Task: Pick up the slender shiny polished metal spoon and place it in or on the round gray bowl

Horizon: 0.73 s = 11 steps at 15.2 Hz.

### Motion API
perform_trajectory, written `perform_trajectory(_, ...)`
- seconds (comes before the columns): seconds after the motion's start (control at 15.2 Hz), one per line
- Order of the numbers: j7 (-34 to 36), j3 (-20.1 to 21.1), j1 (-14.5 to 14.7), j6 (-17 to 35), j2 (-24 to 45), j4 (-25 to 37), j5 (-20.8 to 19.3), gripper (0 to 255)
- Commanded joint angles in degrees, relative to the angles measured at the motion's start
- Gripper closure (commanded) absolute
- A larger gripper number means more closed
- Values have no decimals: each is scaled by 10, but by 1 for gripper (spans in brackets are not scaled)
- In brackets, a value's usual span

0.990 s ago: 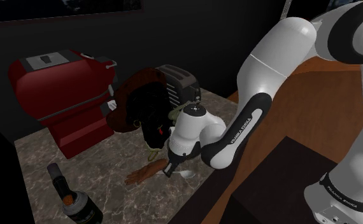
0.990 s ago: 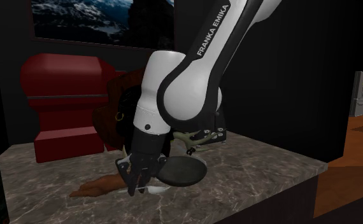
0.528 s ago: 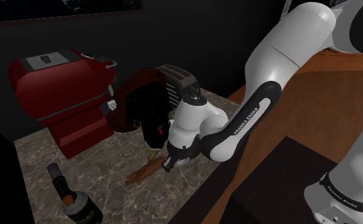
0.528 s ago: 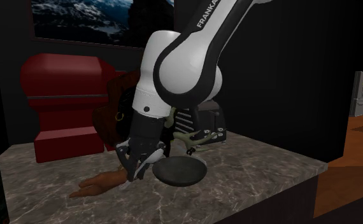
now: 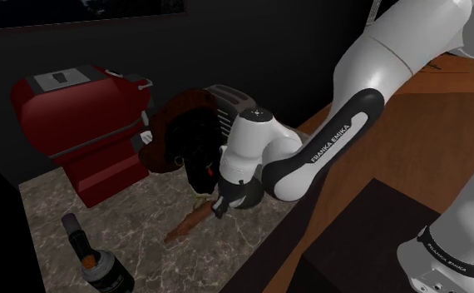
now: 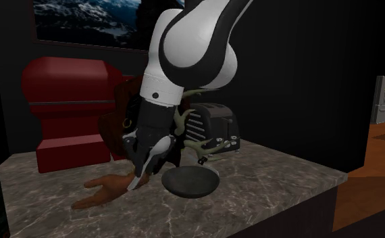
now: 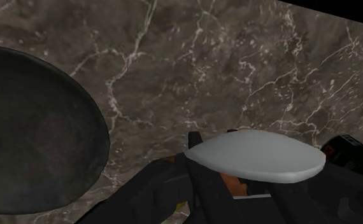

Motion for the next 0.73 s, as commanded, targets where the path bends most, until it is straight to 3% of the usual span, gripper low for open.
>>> perform_trajectory(0.0,-25,11,-23,-9,-9,1,15,255)
perform_trajectory(0.66,-207,39,-175,-48,-5,24,78,255)
